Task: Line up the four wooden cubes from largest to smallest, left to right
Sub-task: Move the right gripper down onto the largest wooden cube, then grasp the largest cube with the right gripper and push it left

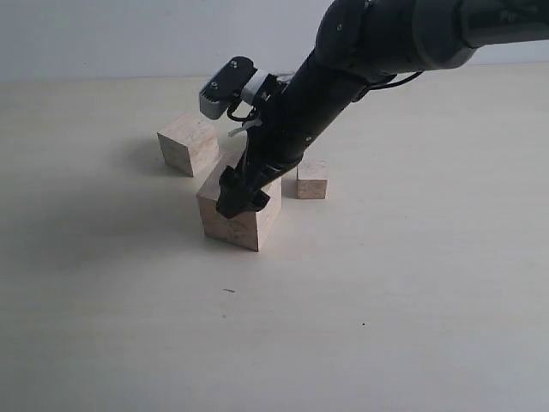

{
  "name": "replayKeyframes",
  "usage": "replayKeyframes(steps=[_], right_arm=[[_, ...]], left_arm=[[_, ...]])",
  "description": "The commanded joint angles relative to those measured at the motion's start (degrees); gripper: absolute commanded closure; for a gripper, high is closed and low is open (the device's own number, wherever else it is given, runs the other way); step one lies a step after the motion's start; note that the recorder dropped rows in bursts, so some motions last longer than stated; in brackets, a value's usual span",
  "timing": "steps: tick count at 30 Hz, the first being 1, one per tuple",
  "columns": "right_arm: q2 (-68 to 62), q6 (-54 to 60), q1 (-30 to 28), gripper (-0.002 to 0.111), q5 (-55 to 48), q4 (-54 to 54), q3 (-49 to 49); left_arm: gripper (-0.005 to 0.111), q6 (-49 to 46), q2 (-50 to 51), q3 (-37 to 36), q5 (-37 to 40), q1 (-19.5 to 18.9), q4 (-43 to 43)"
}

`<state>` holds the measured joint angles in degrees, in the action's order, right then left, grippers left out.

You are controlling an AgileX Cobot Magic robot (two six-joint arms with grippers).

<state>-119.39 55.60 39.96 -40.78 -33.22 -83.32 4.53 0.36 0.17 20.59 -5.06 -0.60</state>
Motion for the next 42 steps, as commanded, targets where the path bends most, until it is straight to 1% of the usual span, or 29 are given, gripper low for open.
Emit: replayKeyframes(steps=[1,3,4,6,8,10,11,12,13,16,21,25,29,32,37,42], right_arm=[[-1.35,-0.48,0.06,0.004,-0.58,0.26,-0.38],[-1.94,-0.71,0.06,0.005,-0.69,0.41,-0.38],[-2.06,-0.71,0.06,0.008,-0.8,0.57,-0.38],[-2.06,-0.71,0.06,0.019,-0.8,0.69,-0.38],[-1.86,-0.71,0.06,0.038,-1.77,0.69,-1.05],[-1.71,-0.71,0.06,0.065,-3.99,0.69,-2.38],[-1.71,-0.71,0.06,0.08,-5.38,0.72,-3.31],[-1.71,-0.71,0.06,0.092,-6.67,0.81,-4.18],[-1.71,-0.71,0.06,0.107,-8.36,0.95,-5.32],[-1.71,-1.23,0.06,0.108,-11.38,1.5,-8.62],[-1.71,-0.9,0.06,0.108,-12.46,3.91,-14.55],[-1.71,6.69,0.06,0.108,-12.46,2.63,-18.31],[-2.37,16.88,0.06,0.108,-12.92,-2.88,-19.78],[-3.9,21.11,0.06,0.108,-13.06,-6.97,-20.41],[-9.25,23.05,0.06,0.108,-13.59,-7.51,-21.78],[-11.54,23.05,1.18,0.108,-12.69,-7.87,-21.78]], left_arm=[[0.107,0.24,-0.36,-0.17,-0.34,-0.2,0.6],[0.107,0.24,-0.36,-0.17,-0.34,-0.2,0.6],[0.107,0.24,-0.36,-0.17,-0.34,-0.2,0.6],[0.107,0.24,-0.36,-0.17,-0.34,-0.2,0.6],[0.107,0.24,-0.36,-0.17,-0.34,-0.2,0.6],[0.107,0.24,-0.36,-0.17,-0.34,-0.2,0.6],[0.107,0.24,-0.36,-0.17,-0.34,-0.2,0.6],[0.107,0.24,-0.36,-0.17,-0.34,-0.2,0.6],[0.107,0.24,-0.36,-0.17,-0.34,-0.2,0.6],[0.107,0.24,-0.36,-0.17,-0.34,-0.2,0.6],[0.107,0.24,-0.36,-0.17,-0.34,-0.2,0.6],[0.107,0.24,-0.36,-0.17,-0.34,-0.2,0.6],[0.107,0.24,-0.36,-0.17,-0.34,-0.2,0.6],[0.107,0.24,-0.36,-0.17,-0.34,-0.2,0.6],[0.107,0.24,-0.36,-0.17,-0.34,-0.2,0.6],[0.107,0.24,-0.36,-0.17,-0.34,-0.2,0.6]])
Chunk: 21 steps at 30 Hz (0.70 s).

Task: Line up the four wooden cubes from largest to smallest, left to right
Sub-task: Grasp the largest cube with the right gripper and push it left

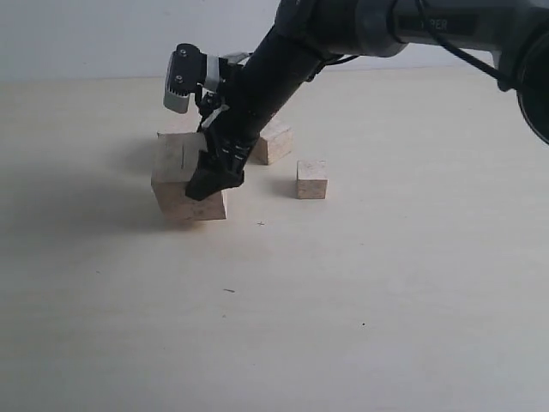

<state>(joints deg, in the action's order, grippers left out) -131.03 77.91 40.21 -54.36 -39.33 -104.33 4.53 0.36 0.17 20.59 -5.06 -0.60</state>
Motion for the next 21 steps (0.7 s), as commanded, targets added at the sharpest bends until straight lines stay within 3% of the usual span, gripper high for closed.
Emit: replayKeyframes(steps=[1,21], right_arm=[[-0.26,0.75,1.37,0.108,1.33,-1.87,-0.77],[-2.72,-7.93,3.72,0.108,5.03,5.86,-0.77]], left_arm=[[0.107,0.24,-0.36,-0.17,-0.34,-0.2,0.6],[0.107,0.24,-0.36,-0.17,-0.34,-0.2,0.6]])
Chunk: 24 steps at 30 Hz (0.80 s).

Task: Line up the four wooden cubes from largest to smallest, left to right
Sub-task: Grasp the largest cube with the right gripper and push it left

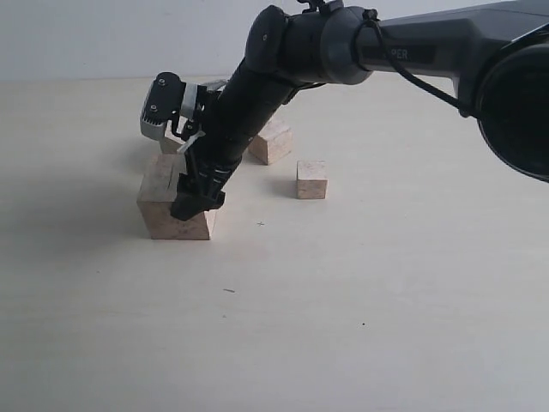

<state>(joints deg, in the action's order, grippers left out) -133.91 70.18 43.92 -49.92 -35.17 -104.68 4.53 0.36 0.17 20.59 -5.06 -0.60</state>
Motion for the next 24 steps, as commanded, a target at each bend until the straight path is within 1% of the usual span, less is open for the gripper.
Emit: replayKeyframes(steps=[1,3,4,10,12,14,21,24], right_arm=[[0.15,-0.21,0.01,0.108,0.56,1.7,-0.42],[0.15,-0.21,0.01,0.106,0.56,1.7,-0.42],[0.15,-0.21,0.01,0.102,0.42,1.7,-0.42],[0.15,0.81,0.01,0.073,0.39,1.7,-0.42],[0.15,2.07,0.01,0.065,0.3,1.7,-0.42],[0.15,2.43,0.01,0.06,0.3,1.7,-0.42],[0.15,3.28,0.01,0.05,0.17,1.7,-0.42],[0.15,3.28,0.01,0.038,0.17,1.7,-0.42]], left_arm=[[0.107,0.24,-0.36,-0.17,-0.34,-0.2,0.6],[0.107,0.24,-0.36,-0.17,-0.34,-0.2,0.6],[0.107,0.24,-0.36,-0.17,-0.34,-0.2,0.6],[0.107,0.24,-0.36,-0.17,-0.34,-0.2,0.6],[0.107,0.24,-0.36,-0.17,-0.34,-0.2,0.6],[0.107,0.24,-0.36,-0.17,-0.34,-0.2,0.6],[0.107,0.24,-0.36,-0.17,-0.34,-0.2,0.6],[0.107,0.24,-0.36,-0.17,-0.34,-0.2,0.6]])
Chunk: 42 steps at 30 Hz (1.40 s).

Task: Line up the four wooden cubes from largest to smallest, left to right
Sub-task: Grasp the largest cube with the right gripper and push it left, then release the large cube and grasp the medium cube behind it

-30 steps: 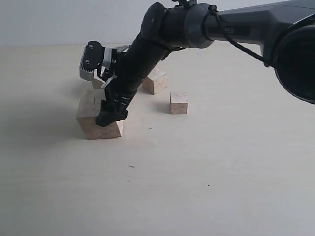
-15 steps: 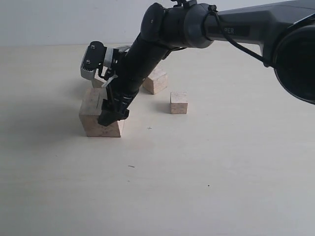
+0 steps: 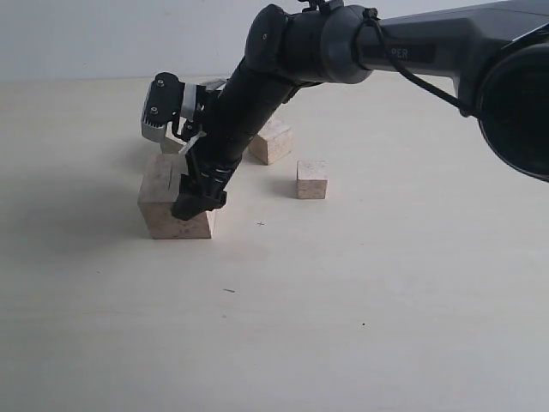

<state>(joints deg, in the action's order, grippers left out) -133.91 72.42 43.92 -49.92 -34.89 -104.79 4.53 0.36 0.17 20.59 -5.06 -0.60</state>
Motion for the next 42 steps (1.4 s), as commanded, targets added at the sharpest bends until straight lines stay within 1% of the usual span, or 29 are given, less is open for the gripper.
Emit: replayKeyframes(steps=[1,5,7,11,28,34,37,40,42], right_arm=[[0.15,1.05,0.01,0.034,0.17,1.42,-0.31],[0.15,1.05,0.01,0.019,0.28,0.79,-0.31],[0.15,1.05,0.01,0.014,0.28,0.54,-0.31],[0.65,1.05,0.01,0.009,0.28,0.42,-0.31],[8.42,0.24,0.01,0.009,-0.42,0.58,-0.31],[9.91,-10.2,-0.79,0.011,10.34,2.31,-0.31],[9.77,-17.54,-2.15,0.014,17.41,2.29,-0.31],[8.15,-27.31,-3.39,0.02,25.82,1.7,-0.31],[6.17,-27.54,-3.39,0.022,27.49,-0.24,-0.72]], left_arm=[[0.107,0.24,-0.36,-0.17,-0.34,-0.2,0.6],[0.107,0.24,-0.36,-0.17,-0.34,-0.2,0.6],[0.107,0.24,-0.36,-0.17,-0.34,-0.2,0.6],[0.107,0.24,-0.36,-0.17,-0.34,-0.2,0.6],[0.107,0.24,-0.36,-0.17,-0.34,-0.2,0.6],[0.107,0.24,-0.36,-0.17,-0.34,-0.2,0.6],[0.107,0.24,-0.36,-0.17,-0.34,-0.2,0.6],[0.107,0.24,-0.36,-0.17,-0.34,-0.2,0.6],[0.107,0.24,-0.36,-0.17,-0.34,-0.2,0.6]])
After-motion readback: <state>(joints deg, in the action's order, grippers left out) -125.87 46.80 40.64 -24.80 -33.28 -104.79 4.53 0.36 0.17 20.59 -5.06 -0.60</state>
